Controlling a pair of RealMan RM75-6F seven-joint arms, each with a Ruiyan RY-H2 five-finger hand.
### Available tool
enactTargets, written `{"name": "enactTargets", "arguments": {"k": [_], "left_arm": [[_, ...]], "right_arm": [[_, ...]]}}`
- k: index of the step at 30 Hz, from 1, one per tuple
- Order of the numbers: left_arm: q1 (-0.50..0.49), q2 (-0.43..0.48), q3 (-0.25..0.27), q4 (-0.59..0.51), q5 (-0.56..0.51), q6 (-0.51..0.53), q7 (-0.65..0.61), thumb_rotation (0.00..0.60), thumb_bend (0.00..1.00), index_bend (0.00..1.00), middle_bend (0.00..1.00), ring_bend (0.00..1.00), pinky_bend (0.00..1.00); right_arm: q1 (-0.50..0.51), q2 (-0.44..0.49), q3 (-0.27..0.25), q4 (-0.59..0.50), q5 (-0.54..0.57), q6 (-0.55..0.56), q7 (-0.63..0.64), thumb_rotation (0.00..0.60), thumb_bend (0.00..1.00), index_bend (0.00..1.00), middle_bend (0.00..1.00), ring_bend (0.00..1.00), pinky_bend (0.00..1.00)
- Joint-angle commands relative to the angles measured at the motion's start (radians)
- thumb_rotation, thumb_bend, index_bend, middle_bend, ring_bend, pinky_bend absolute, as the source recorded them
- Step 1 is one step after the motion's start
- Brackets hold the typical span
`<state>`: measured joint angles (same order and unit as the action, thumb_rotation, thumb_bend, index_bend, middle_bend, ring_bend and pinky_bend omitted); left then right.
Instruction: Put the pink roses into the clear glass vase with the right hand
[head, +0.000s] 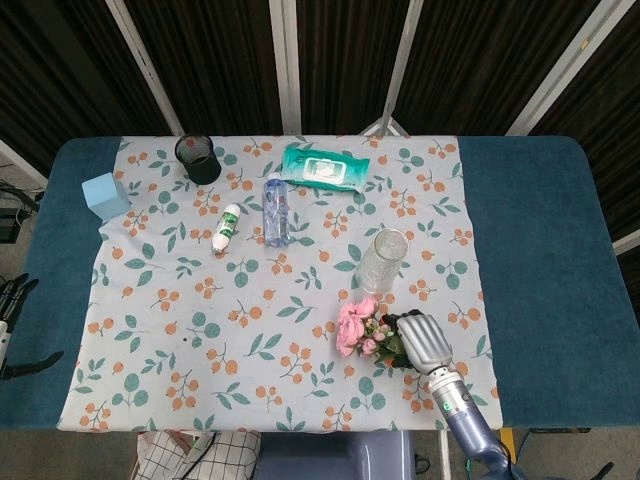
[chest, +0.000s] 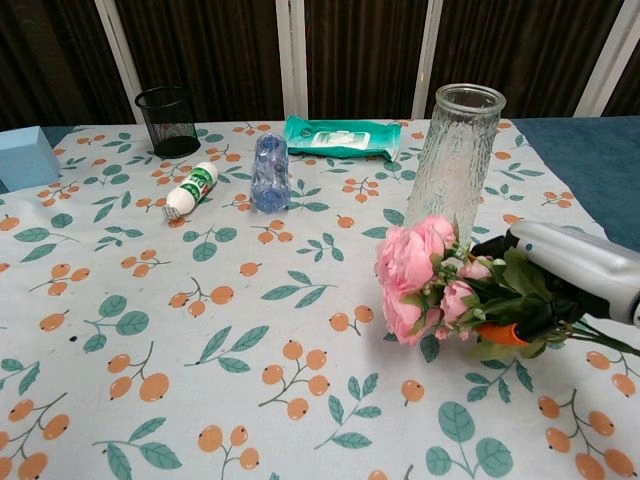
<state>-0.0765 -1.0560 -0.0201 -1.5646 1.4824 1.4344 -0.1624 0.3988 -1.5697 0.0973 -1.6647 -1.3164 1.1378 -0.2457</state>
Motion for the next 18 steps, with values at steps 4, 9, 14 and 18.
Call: {"name": "enactTargets", "arguments": {"k": [4,9,14,18], "left_arm": [[0.001,0.0,0.001,-0.002,0.001,0.001,0.001,0.6,0.0,0.0,0.0,0.0,0.0],[0.001,0.0,0.001,-0.004,0.0,0.001,0.005,0.6,0.0,0.0,0.0,0.0,0.0],[0.001,-0.003,0.001,-0.007,0.0,0.002,0.017,0.6,0.0,0.0,0.0,0.0,0.0],[0.001,-0.006,0.001,-0.009,-0.002,0.002,0.027,0.6,0.0,0.0,0.0,0.0,0.0]], "right_arm": [[-0.02,0.093,0.072,-0.123,-0.011,0.071,0.102,0.6,0.37,0.55,0.54,0.52,0.37],[-0.043,0.159,0.172,-0.21,-0.001,0.151,0.238,0.6,0.37,0.55,0.54,0.52,0.37],[-0.06,0.177,0.3,-0.255,0.022,0.244,0.427,0.6,0.37,0.55,0.54,0.52,0.37],[-0.054,0.169,0.401,-0.269,0.07,0.287,0.554,0.6,0.37,0.55,0.54,0.5,0.37]]}}
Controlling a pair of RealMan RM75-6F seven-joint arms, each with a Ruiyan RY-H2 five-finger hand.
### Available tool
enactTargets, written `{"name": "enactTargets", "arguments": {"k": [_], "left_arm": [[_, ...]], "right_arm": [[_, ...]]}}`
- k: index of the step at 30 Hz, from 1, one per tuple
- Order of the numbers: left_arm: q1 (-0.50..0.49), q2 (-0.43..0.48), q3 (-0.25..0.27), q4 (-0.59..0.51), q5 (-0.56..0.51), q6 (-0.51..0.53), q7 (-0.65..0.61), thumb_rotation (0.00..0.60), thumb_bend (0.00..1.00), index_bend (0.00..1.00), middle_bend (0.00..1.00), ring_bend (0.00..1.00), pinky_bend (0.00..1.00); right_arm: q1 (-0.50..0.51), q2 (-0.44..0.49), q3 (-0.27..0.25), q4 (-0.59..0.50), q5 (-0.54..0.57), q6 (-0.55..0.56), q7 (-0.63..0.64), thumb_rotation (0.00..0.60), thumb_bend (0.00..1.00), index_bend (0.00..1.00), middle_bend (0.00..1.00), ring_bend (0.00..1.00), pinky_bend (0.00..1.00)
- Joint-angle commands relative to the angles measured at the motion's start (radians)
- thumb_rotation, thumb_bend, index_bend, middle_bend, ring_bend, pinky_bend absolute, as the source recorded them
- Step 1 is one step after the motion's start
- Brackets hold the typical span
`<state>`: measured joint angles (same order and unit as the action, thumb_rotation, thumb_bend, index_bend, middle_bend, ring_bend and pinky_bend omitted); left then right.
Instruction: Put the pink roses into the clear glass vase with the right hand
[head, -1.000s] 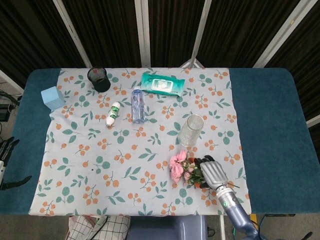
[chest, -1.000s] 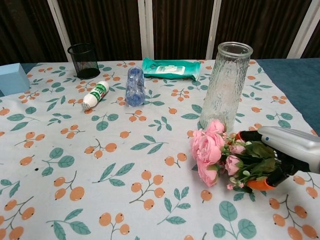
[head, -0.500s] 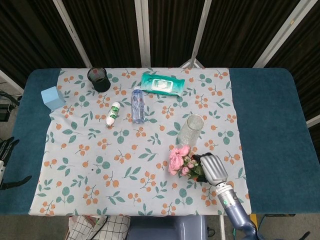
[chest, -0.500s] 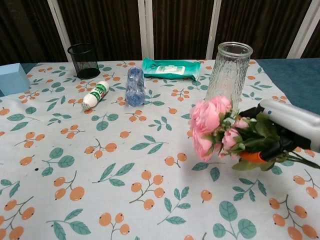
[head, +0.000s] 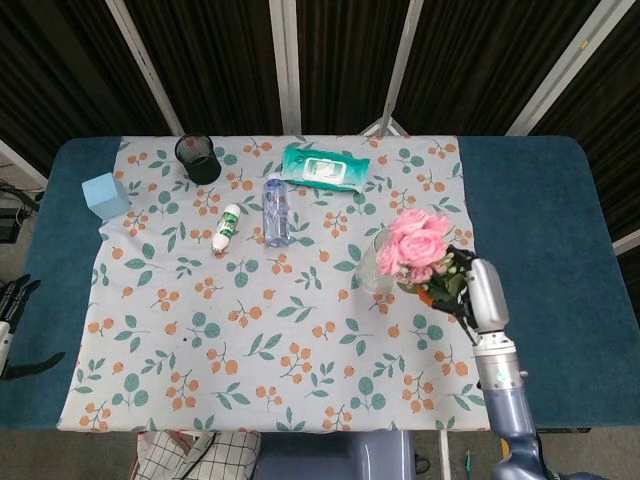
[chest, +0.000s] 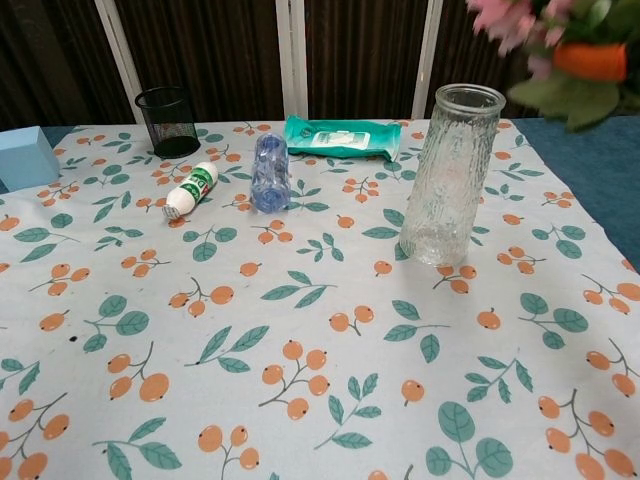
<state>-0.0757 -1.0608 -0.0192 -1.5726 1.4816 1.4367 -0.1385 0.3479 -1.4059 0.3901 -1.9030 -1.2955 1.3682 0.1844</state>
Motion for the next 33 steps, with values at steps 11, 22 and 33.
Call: {"name": "enactTargets", "arguments": {"k": [11,22,33], "left_arm": [[-0.003,-0.004,-0.003,-0.003,-0.016,-0.012,0.014,0.6,0.0,0.0,0.0,0.0,0.0],[-0.006,-0.001,-0.004,-0.003,-0.026,-0.026,0.005,0.6,0.0,0.0,0.0,0.0,0.0],[-0.007,0.0,-0.001,-0.003,-0.02,-0.026,0.003,0.6,0.0,0.0,0.0,0.0,0.0]], "right_arm": [[0.091,-0.055,0.308,-0.006,0.262,0.032,0.265,0.6,0.37,0.55,0.54,0.45,0.37],[0.223,-0.153,0.364,0.113,0.349,-0.014,0.281,0.6,0.37,0.51,0.53,0.41,0.34],[0.257,-0.207,0.356,0.201,0.296,0.047,0.287,0.6,0.37,0.38,0.45,0.3,0.25]]}}
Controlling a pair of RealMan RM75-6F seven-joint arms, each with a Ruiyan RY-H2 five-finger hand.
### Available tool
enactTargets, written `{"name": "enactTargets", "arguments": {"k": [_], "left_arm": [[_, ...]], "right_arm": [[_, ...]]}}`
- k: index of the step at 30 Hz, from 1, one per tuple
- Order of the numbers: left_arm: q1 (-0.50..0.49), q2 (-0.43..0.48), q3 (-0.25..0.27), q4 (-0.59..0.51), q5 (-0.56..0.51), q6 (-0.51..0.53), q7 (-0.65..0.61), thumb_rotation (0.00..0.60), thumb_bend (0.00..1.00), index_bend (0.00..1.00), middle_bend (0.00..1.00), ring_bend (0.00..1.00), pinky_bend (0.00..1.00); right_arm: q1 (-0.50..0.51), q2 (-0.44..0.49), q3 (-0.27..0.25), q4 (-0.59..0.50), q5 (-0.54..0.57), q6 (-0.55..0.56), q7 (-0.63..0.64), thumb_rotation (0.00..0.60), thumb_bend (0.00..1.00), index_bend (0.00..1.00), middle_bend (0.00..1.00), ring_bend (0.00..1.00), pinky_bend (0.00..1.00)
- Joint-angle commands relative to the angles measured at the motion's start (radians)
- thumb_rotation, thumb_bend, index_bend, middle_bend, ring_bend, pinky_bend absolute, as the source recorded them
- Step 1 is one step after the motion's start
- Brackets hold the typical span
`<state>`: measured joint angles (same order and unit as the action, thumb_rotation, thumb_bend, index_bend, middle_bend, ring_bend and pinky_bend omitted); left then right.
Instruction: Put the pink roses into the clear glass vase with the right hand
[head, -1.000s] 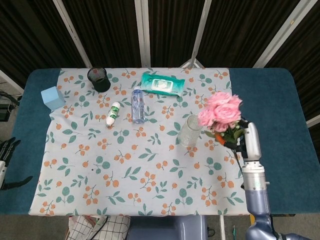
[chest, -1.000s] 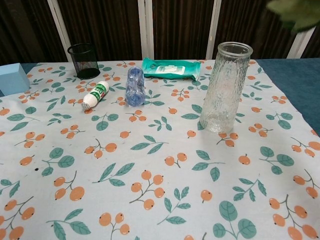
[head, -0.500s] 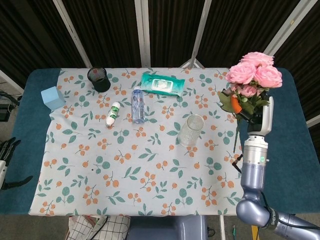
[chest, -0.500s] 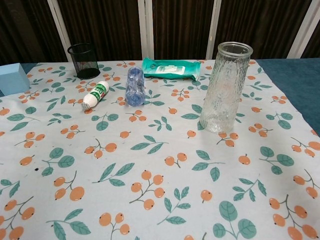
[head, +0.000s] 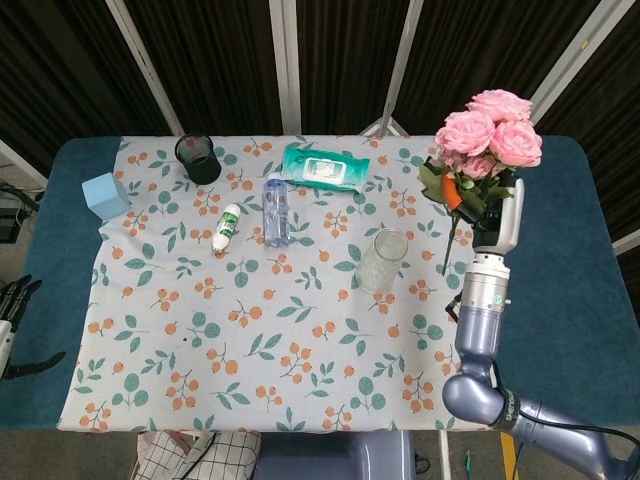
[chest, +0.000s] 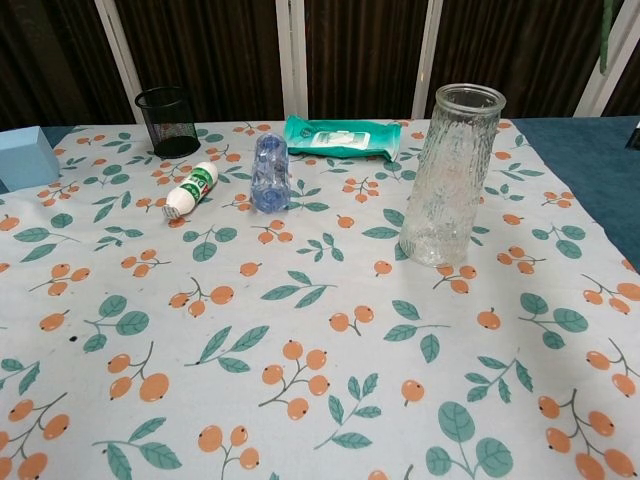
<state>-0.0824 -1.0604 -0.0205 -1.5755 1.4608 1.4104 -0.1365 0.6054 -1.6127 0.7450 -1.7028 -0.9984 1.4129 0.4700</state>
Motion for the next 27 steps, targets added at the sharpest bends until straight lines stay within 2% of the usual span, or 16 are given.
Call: {"name": "enactTargets", "arguments": {"k": [1,9,20,27], "left_arm": [[0.0,-0.001,0.0,0.0,0.001,0.001,0.001,0.6,0.0,0.0,0.0,0.0,0.0],[0.0,-0.002,0.0,-0.004,0.002,0.003,0.006,0.6,0.0,0.0,0.0,0.0,0.0],[-0.003,-0.001,0.0,-0.004,0.001,-0.003,0.0,0.6,0.0,0.0,0.0,0.0,0.0],[-0.005,0.001,0.001,-0.003,0.003,-0.008,-0.005,0.6,0.0,0.0,0.0,0.0,0.0]], "right_arm": [[-0.002,-0.001,0.003,0.0,-0.004,0.008,0.005,0.6,0.37,0.37,0.44,0.29,0.25],[0.005,-0.021,-0.001,0.032,-0.031,0.032,0.025,0.6,0.37,0.29,0.37,0.22,0.17],[0.049,-0.085,-0.004,0.117,-0.023,0.027,0.045,0.6,0.37,0.29,0.37,0.21,0.16],[0.068,-0.103,-0.004,0.119,-0.032,0.031,0.034,0.6,0.37,0.29,0.37,0.21,0.16]]}}
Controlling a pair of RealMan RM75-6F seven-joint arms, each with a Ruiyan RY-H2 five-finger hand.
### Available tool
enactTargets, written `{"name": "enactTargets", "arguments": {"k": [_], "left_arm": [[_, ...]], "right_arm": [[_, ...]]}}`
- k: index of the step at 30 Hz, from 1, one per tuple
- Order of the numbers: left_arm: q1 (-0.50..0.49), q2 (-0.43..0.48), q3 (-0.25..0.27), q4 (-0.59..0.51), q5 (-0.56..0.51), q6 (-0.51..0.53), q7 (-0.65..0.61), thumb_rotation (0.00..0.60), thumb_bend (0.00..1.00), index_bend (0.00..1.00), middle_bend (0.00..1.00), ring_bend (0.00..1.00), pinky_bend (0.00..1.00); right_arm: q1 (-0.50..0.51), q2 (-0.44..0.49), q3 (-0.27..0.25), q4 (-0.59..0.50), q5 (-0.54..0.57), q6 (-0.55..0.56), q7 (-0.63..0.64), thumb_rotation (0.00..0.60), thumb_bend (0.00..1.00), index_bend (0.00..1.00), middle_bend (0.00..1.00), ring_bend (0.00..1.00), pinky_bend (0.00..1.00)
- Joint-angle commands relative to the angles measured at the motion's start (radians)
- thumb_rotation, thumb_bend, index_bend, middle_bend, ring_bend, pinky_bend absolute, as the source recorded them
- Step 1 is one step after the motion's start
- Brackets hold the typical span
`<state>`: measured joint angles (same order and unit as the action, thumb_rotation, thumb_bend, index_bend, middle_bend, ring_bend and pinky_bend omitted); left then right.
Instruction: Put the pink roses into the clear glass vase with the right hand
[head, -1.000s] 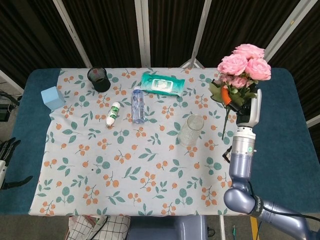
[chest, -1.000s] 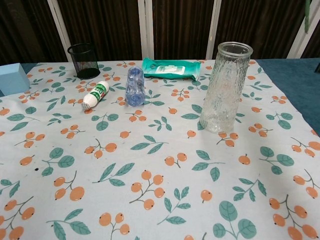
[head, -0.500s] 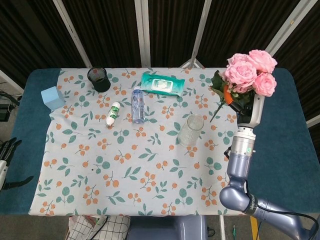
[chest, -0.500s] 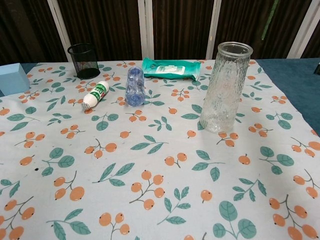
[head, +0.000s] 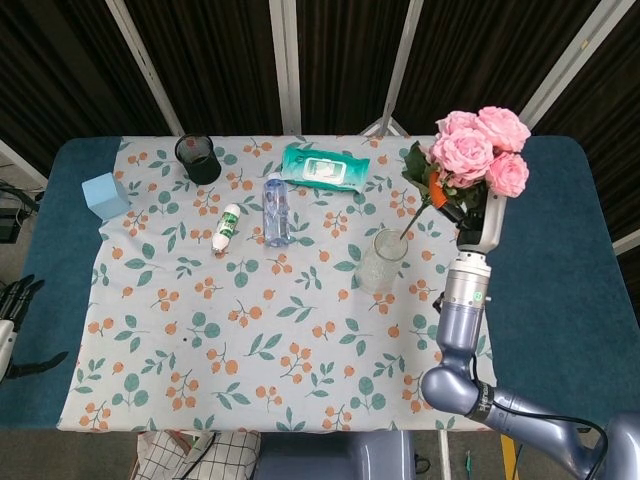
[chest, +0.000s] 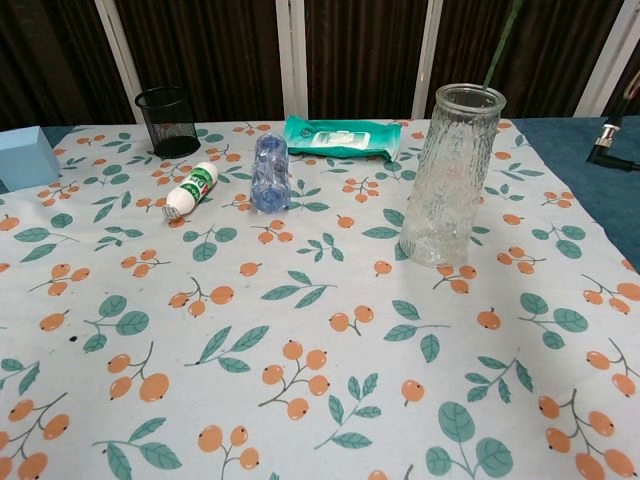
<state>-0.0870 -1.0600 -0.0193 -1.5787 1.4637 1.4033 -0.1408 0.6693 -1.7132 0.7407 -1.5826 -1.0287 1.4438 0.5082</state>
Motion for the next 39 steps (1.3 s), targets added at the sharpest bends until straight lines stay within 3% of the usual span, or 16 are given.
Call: {"name": "enactTargets", "arguments": {"k": [1,17,26,39], "left_arm": [[-0.001,0.001,0.0,0.0,0.001,-0.001,-0.001,0.6,0.0,0.0,0.0,0.0,0.0],[-0.001,0.002,0.004,0.001,0.01,0.002,-0.005,0.6,0.0,0.0,0.0,0.0,0.0],[0.0,0.002,0.007,0.001,0.013,0.003,-0.006,0.6,0.0,0.0,0.0,0.0,0.0],[-0.002,0.002,0.008,0.0,0.015,0.001,-0.004,0.6,0.0,0.0,0.0,0.0,0.0]], "right_arm": [[0.007,-0.004,0.002,-0.001,-0.001,0.0,-0.006,0.6,0.37,0.29,0.37,0.21,0.16],[0.022,-0.009,0.005,-0.045,0.007,0.001,-0.047,0.6,0.37,0.29,0.37,0.21,0.16],[0.02,-0.026,-0.011,-0.001,0.031,-0.015,-0.049,0.6,0.37,0.29,0.37,0.21,0.16],[-0.053,-0.06,-0.125,0.016,-0.014,0.002,-0.005,0.6,0.37,0.29,0.37,0.21,0.16]]}}
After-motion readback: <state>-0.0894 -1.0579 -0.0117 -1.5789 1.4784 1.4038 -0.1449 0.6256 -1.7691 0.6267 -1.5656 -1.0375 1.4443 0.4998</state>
